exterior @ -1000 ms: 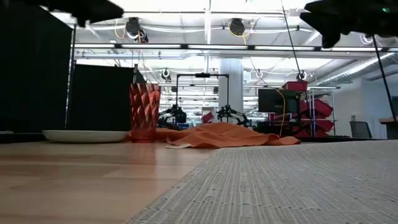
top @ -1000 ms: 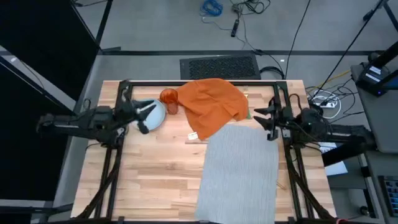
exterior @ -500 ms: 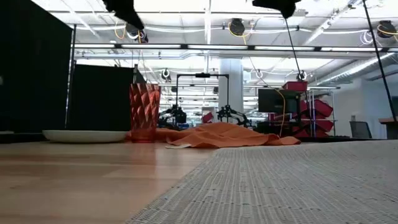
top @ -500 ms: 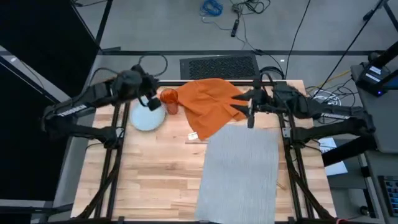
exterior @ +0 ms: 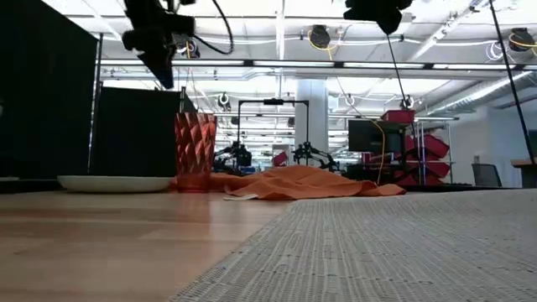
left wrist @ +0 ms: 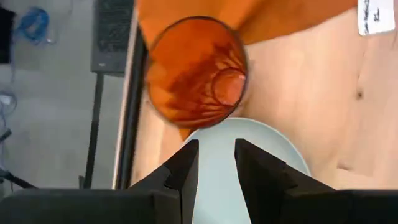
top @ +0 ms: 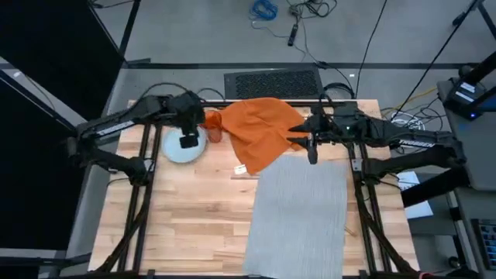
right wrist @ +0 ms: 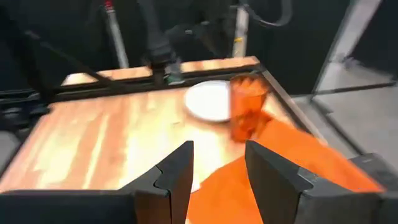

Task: Set table place
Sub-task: Move the brown cup

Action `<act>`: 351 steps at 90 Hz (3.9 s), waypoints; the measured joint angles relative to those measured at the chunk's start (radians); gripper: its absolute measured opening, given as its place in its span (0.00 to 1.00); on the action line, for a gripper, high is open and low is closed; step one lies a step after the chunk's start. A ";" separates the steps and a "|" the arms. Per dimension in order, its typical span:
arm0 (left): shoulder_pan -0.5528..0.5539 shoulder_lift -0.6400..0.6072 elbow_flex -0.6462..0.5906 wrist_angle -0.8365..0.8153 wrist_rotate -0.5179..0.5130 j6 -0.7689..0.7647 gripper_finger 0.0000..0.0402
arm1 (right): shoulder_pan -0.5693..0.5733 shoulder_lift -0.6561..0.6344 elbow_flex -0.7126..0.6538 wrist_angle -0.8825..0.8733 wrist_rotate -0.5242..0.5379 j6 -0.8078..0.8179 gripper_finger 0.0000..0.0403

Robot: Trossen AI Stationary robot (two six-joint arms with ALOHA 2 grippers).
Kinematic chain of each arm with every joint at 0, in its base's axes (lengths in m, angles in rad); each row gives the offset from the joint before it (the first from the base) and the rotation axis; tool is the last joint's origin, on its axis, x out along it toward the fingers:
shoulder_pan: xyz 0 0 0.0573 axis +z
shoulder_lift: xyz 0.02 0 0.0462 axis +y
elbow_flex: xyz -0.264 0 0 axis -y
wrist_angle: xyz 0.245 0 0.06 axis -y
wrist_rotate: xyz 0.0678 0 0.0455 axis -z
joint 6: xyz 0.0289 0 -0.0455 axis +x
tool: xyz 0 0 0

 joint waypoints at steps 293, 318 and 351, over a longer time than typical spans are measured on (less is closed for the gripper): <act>-0.103 0.529 0.325 -0.235 -0.032 0.180 0.23 | 0.143 -0.023 -0.245 0.130 -0.165 -0.041 0.33; -0.082 0.565 0.326 -0.228 -0.175 0.178 0.17 | 0.171 -0.022 -0.245 0.118 -0.166 -0.038 0.33; -0.086 0.553 0.326 -0.209 -0.137 0.201 0.00 | 0.170 -0.022 -0.245 0.110 -0.161 -0.037 0.33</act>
